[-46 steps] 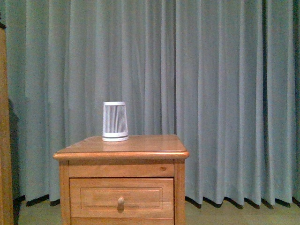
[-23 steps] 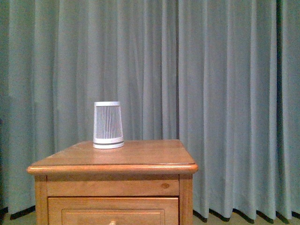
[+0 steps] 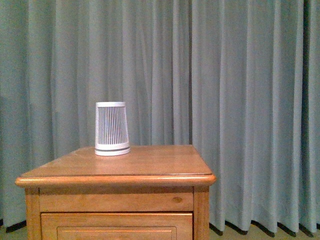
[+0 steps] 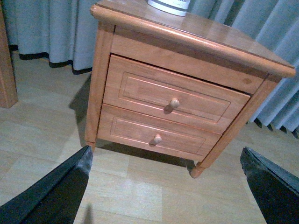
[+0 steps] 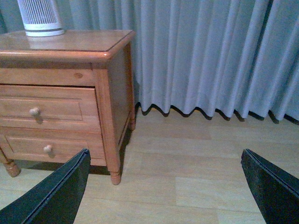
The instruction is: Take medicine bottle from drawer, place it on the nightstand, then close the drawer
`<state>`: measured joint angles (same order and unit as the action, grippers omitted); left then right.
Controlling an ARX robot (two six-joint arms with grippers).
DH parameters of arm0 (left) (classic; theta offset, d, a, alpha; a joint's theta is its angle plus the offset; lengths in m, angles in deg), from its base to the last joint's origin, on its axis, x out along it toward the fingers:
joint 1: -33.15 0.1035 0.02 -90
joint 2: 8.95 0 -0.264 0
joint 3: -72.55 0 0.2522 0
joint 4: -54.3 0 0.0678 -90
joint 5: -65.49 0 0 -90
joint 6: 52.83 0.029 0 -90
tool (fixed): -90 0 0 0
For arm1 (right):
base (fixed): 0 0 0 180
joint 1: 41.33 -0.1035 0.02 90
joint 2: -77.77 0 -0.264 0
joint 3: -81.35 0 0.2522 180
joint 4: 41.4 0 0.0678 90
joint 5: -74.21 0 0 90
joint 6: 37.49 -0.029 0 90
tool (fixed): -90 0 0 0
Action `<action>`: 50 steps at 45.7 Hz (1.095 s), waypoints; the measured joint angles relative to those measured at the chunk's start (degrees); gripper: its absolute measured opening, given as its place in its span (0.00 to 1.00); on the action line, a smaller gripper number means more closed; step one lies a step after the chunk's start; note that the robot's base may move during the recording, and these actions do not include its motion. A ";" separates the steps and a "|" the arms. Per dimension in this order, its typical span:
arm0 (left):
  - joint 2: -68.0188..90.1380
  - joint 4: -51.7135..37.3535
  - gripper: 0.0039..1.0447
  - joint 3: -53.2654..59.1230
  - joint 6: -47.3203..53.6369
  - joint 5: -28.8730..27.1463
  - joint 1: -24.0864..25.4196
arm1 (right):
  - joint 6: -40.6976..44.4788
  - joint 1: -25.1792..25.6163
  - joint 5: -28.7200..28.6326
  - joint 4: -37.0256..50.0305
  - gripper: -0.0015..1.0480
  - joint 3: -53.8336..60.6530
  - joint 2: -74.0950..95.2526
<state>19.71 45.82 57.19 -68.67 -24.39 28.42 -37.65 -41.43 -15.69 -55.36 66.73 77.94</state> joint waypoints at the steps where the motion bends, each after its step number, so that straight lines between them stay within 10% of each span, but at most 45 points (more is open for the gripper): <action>1: 3.56 -3.23 0.94 -0.39 -0.20 -0.33 -0.28 | 0.00 0.00 0.00 0.00 0.93 0.00 0.00; 13: 52.02 -33.70 0.94 -16.59 0.83 -5.05 -5.75 | 0.00 0.00 0.00 0.00 0.93 0.00 0.00; 50: 103.93 -39.52 0.94 -60.43 10.03 -12.07 -13.92 | 0.00 0.00 0.00 0.00 0.93 0.00 0.00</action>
<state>123.64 6.31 -3.25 -58.64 -36.45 14.49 -37.65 -41.43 -15.69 -55.36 66.73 77.94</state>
